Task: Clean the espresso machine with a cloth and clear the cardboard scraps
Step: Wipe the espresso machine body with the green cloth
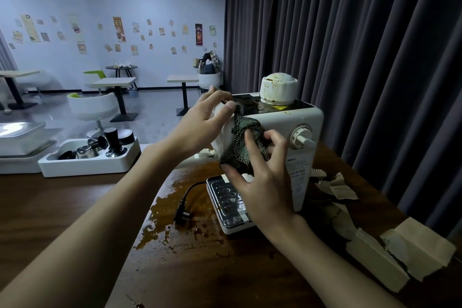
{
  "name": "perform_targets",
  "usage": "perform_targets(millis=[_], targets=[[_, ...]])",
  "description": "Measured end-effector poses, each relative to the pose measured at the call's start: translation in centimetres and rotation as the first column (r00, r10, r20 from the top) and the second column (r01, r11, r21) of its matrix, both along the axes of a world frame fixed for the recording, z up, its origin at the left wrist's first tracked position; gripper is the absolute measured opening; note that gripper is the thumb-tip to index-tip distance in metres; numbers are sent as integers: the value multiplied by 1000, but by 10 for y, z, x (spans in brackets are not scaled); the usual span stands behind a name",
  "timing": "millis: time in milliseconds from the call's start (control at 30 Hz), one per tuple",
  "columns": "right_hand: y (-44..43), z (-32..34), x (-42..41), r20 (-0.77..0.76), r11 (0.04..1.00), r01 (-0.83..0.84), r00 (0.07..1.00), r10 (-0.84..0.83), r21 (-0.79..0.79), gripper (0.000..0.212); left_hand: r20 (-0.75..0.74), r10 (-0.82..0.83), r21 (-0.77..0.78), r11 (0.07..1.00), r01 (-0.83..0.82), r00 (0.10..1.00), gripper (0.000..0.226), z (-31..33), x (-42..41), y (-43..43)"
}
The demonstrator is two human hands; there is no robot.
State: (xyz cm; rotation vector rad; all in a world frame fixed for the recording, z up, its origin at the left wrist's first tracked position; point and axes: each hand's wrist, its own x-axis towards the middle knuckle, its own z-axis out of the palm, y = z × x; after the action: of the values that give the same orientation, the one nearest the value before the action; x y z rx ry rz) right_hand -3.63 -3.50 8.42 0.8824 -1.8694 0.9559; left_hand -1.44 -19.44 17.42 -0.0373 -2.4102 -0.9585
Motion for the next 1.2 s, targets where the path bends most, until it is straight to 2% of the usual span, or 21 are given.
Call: perform_targets(millis=[167, 300, 367, 533, 600, 733, 900, 1067, 1200], targets=[[3, 12, -9, -65, 1000, 9, 998, -8, 9, 54, 1, -14, 17, 1000, 14, 1000, 50, -1, -2, -3], [7, 28, -19, -1, 993, 42, 999, -43, -110, 49, 6, -23, 13, 1000, 22, 1000, 44, -2, -2, -4], [6, 25, -18, 3, 993, 47, 999, -47, -109, 50, 4, -19, 8, 1000, 19, 1000, 43, -2, -2, -4], [-5, -2, 2, 38, 992, 104, 993, -108, 75, 78, -8, -15, 1, 1000, 15, 1000, 38, -2, -2, -2], [-5, -7, 3, 10, 983, 139, 990, -141, 122, 80, -12, -14, -3, 1000, 14, 1000, 44, -2, -2, -2], [7, -2, -10, -58, 976, 159, 987, -151, 148, 65, -5, -3, -16, 1000, 2, 1000, 47, -1, 0, -2], [13, 13, -18, -44, 988, 151, 988, -151, 18, 53, 1, -2, -23, 1000, 2, 1000, 45, -1, 0, -2], [19, -2, -17, -165, 999, 24, 986, -18, 32, 41, 1, 4, -27, 1000, -4, 1000, 50, -1, 1, -1], [28, 11, -26, -227, 1000, 8, 974, -7, 5, 24, -6, -9, -35, 999, 8, 1000, 45, -2, 1, -2]])
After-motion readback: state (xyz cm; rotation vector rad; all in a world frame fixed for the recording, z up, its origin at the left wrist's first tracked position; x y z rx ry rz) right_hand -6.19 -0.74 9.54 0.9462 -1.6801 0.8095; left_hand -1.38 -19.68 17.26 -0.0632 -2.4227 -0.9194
